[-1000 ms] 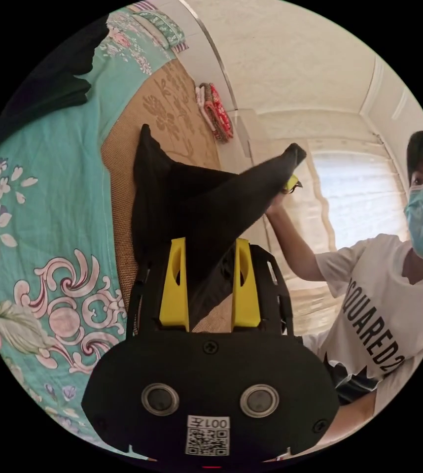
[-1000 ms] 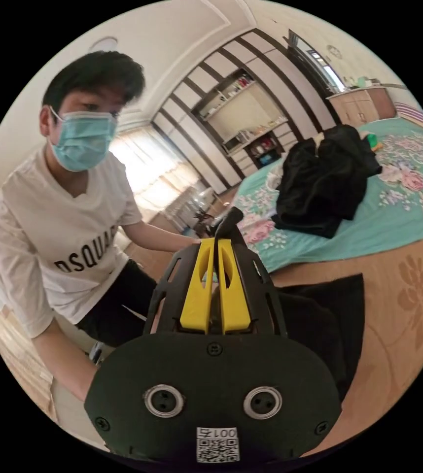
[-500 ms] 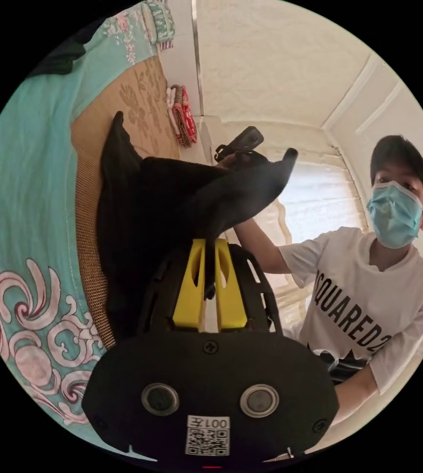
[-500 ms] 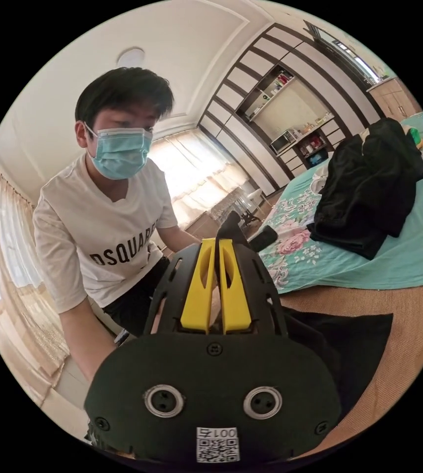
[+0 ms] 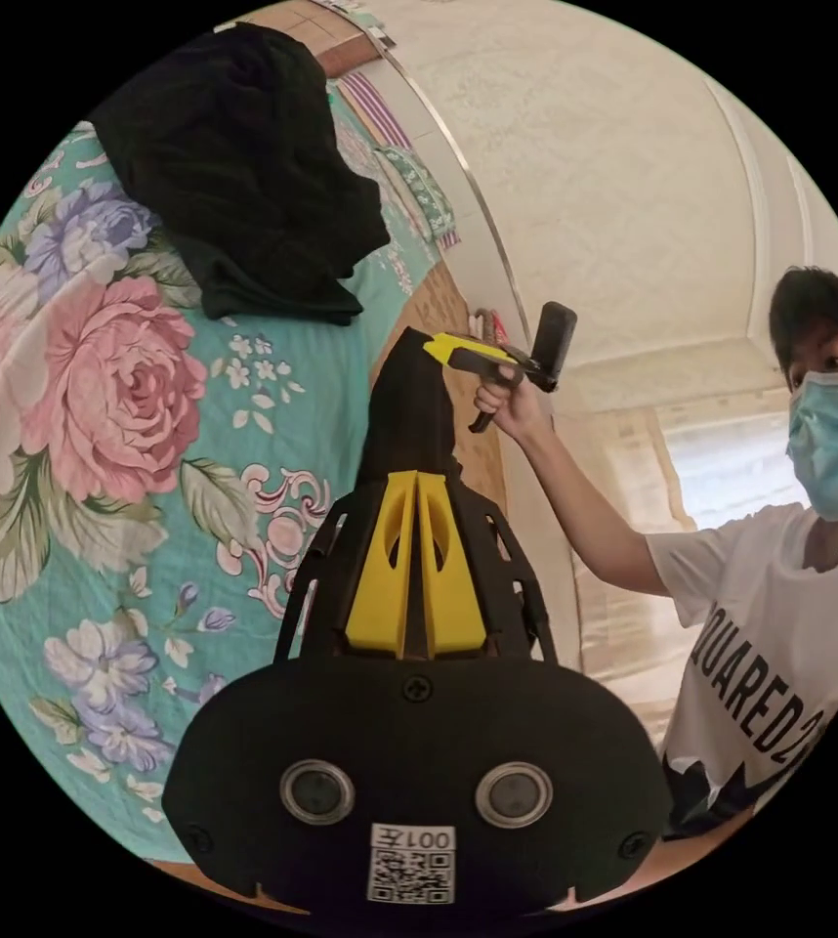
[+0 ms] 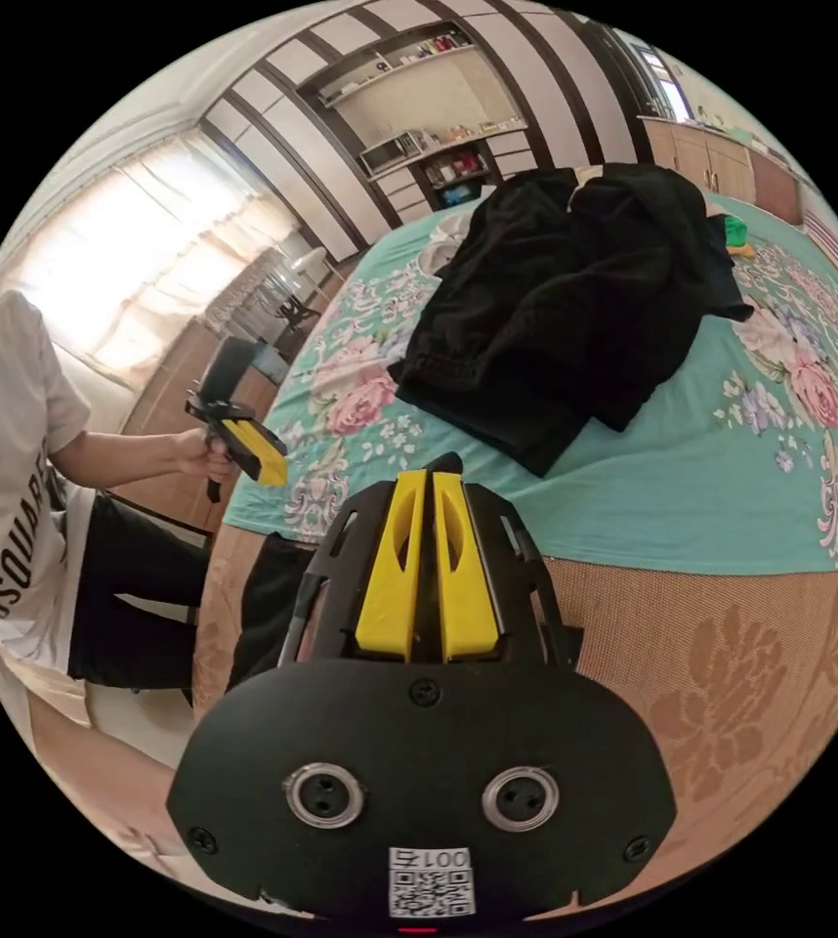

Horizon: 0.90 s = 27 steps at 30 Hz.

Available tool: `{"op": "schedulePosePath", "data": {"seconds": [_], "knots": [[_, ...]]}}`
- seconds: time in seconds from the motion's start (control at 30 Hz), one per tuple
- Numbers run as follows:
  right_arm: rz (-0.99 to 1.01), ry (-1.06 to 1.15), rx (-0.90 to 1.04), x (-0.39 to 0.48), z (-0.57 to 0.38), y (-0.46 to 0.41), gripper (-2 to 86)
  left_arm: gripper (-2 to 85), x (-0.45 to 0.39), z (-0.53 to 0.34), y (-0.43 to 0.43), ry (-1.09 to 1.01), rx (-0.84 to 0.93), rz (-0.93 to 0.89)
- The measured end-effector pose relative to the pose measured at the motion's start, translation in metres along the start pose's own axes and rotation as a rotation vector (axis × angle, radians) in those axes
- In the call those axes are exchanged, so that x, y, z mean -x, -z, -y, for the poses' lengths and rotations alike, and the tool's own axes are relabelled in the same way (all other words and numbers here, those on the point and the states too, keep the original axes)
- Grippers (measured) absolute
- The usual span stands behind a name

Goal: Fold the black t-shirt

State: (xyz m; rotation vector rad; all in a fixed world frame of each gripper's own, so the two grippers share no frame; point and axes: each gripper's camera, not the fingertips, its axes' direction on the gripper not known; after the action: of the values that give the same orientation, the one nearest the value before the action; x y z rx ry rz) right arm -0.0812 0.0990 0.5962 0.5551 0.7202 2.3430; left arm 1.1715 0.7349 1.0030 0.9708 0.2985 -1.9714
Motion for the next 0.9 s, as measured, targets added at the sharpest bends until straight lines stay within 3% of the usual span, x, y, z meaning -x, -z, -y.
{"op": "schedulePosePath", "data": {"seconds": [0.17, 0.3, 0.43, 0.57, 0.63, 0.67, 0.77, 0.9], "knots": [[-0.156, 0.006, 0.104, 0.022, 0.003, 0.005, 2.1, 4.0, -0.027, -0.005, -0.047, -0.077, 0.115, 0.129], [-0.061, 0.057, 0.155, 0.041, -0.001, 0.016, 2.5, 8.2, -0.053, 0.0, -0.092, -0.24, 0.183, 0.223], [-0.064, 0.054, 0.178, 0.06, -0.013, 0.02, 2.8, 12.2, -0.064, 0.007, -0.133, -0.307, 0.279, 0.151], [-0.057, 0.006, 0.125, 0.073, -0.029, 0.023, 2.3, 9.5, -0.072, 0.002, -0.166, -0.293, 0.342, -0.003], [-0.075, -0.016, 0.094, 0.079, -0.036, 0.024, 2.2, 0.6, -0.09, -0.009, -0.179, -0.331, 0.318, -0.077], [-0.104, -0.032, 0.077, 0.084, -0.042, 0.026, 2.4, 0.2, -0.098, -0.013, -0.181, -0.348, 0.306, -0.063], [-0.184, -0.074, 0.041, 0.097, -0.057, 0.035, 3.7, -0.6, -0.158, -0.043, -0.194, -0.548, 0.327, 0.063], [-0.201, -0.16, -0.024, 0.112, -0.08, 0.047, 5.5, -0.9, -0.251, -0.109, -0.242, -0.894, 0.518, 0.215]]}}
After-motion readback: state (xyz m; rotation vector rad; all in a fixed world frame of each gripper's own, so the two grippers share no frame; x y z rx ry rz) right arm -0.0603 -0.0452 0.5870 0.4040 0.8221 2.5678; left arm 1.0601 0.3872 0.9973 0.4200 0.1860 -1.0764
